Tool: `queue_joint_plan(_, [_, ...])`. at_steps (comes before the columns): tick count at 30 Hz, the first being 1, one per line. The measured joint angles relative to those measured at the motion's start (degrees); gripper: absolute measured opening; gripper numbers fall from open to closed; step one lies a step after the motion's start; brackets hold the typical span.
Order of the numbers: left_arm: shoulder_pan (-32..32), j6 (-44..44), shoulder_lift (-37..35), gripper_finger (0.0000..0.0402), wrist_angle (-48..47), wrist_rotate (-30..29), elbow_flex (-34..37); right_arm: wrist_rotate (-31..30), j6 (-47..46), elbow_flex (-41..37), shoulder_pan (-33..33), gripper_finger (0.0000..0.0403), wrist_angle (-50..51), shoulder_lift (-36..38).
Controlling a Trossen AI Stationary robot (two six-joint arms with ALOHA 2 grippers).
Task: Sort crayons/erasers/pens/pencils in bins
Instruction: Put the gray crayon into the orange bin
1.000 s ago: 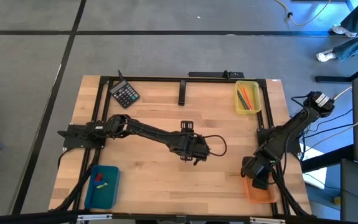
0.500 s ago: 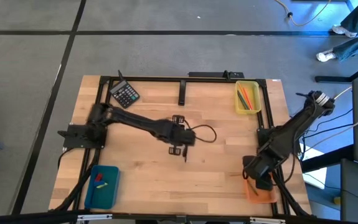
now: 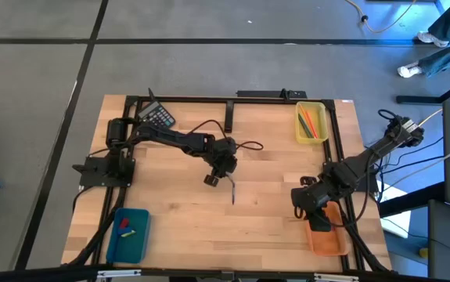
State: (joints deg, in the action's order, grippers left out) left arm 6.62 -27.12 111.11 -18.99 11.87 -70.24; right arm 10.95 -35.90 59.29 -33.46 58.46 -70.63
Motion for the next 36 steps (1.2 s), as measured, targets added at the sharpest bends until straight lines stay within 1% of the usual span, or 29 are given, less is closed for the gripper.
queue_joint_plan(2, [0.80, -0.50, 0.29, 0.0126, -0.70, 2.79, 0.00, 1.10, 1.66, 0.00, 1.34, 0.0198, -0.21, -0.03])
queue_joint_plan(5, [1.41, -1.52, 0.87, 0.0121, -0.30, 3.80, 0.31, 1.41, 3.30, -0.12, 2.71, 0.0198, -0.33, -0.17])
queue_joint_plan(14, [2.44, -1.41, 4.90, 0.0107, 1.28, 3.35, 0.37, 1.26, 4.84, -2.60, 3.84, 0.0198, -0.93, -0.15])
queue_joint_plan(19, [2.40, 2.15, 5.46, 0.0093, 1.78, 2.68, 0.37, 0.86, 4.61, -3.82, 3.84, 0.0198, -1.52, -0.15])
queue_joint_plan(22, [2.30, 6.10, 5.48, 0.0075, 0.99, 0.45, 0.39, 0.62, 4.68, -4.43, 3.84, 0.0198, -1.78, -0.15])
queue_joint_plan(25, [2.14, 11.99, 5.48, 0.0053, 0.16, -2.07, 0.28, -2.20, 4.68, -4.48, 3.84, 0.0198, -2.12, -0.15])
queue_joint_plan(28, [1.36, 17.56, 5.45, 0.0034, -0.29, -5.32, 0.25, -6.32, 5.17, -4.48, 3.84, 0.0198, -3.17, -0.15])
queue_joint_plan(32, [0.36, 20.60, 5.23, 0.0018, -0.40, -7.03, 0.26, -12.16, 7.10, -4.48, 4.53, 0.0198, -7.16, -0.52])
queue_joint_plan(36, [-0.25, 23.10, 4.66, 0.0016, -0.35, -7.93, 0.42, -19.24, 9.02, -4.49, 5.32, 0.0198, -10.30, -1.49])
